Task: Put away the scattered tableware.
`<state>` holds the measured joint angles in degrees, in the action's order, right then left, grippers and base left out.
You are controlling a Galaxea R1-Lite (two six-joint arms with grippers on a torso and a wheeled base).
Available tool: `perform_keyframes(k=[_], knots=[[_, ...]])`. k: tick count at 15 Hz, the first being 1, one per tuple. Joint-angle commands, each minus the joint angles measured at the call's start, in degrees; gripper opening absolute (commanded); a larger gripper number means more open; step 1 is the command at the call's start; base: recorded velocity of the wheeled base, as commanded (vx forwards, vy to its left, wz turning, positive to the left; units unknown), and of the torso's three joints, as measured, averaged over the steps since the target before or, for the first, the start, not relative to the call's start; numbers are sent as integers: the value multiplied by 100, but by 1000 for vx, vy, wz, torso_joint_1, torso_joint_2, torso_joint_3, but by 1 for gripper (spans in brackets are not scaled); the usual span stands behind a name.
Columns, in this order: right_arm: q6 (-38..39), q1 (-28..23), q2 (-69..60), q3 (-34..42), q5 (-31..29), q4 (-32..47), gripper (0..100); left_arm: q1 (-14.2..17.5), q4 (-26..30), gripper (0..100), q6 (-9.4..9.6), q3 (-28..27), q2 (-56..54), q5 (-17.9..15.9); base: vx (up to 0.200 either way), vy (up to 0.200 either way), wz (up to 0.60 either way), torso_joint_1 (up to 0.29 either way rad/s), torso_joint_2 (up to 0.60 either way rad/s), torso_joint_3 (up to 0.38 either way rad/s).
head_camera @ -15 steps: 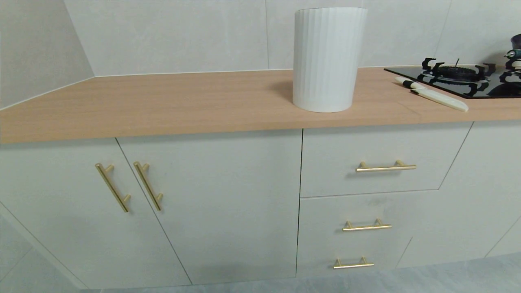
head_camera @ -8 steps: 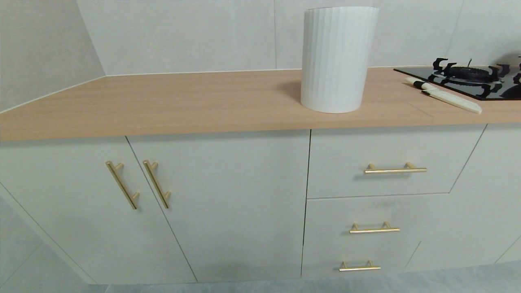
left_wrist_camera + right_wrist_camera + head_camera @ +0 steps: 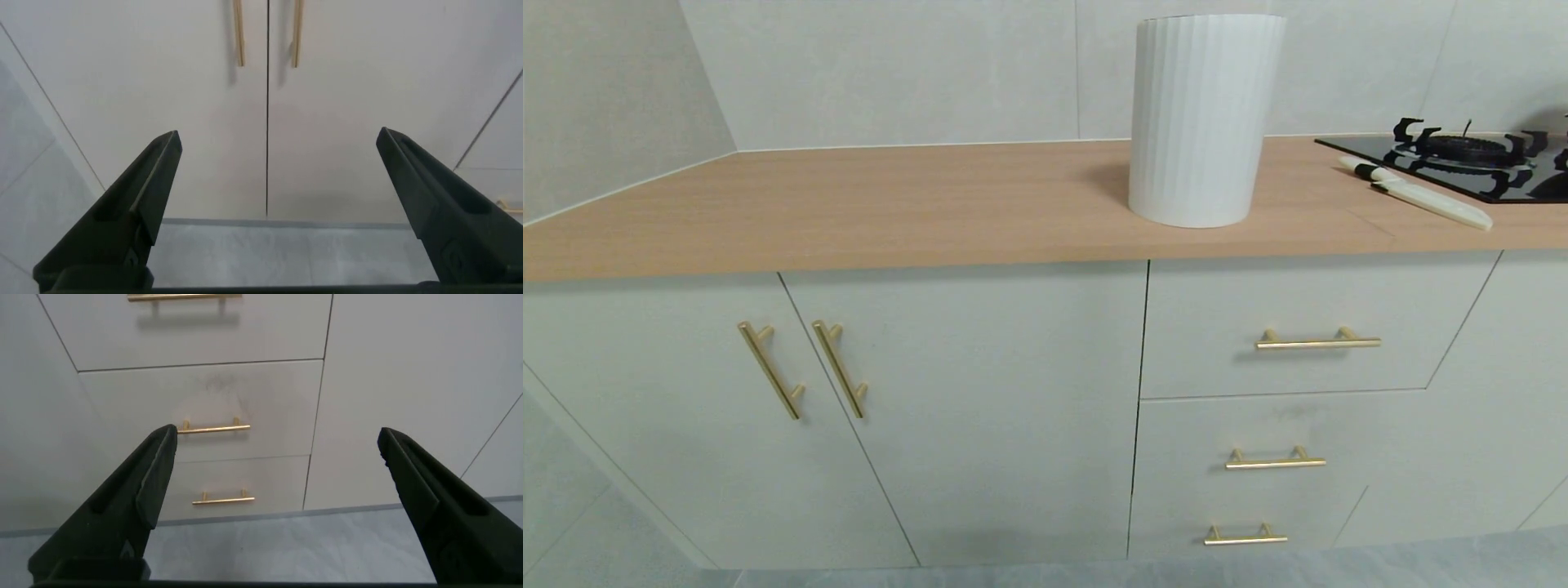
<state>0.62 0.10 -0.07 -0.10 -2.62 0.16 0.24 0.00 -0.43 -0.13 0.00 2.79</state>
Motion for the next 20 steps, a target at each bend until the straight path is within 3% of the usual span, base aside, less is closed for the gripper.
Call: perform_keyframes(k=[1,5,13,20], knots=[[-1,-1,7,1,-2,2,100,2,0,100,-1,-4,0,2,0,-200,0,-7,7,-2],[-1,-1,7,1,-2,2,100,2,0,100,-1,-4,0,2,0,-200,0,4,1,2],[8,-1,7,1,-2,2,100,2,0,100,-1,5,0,2,0,0,0,0,0,0],[8,-1,7,1,-2,2,100,2,0,100,-1,5,0,2,171,0,0,1,0,1]])
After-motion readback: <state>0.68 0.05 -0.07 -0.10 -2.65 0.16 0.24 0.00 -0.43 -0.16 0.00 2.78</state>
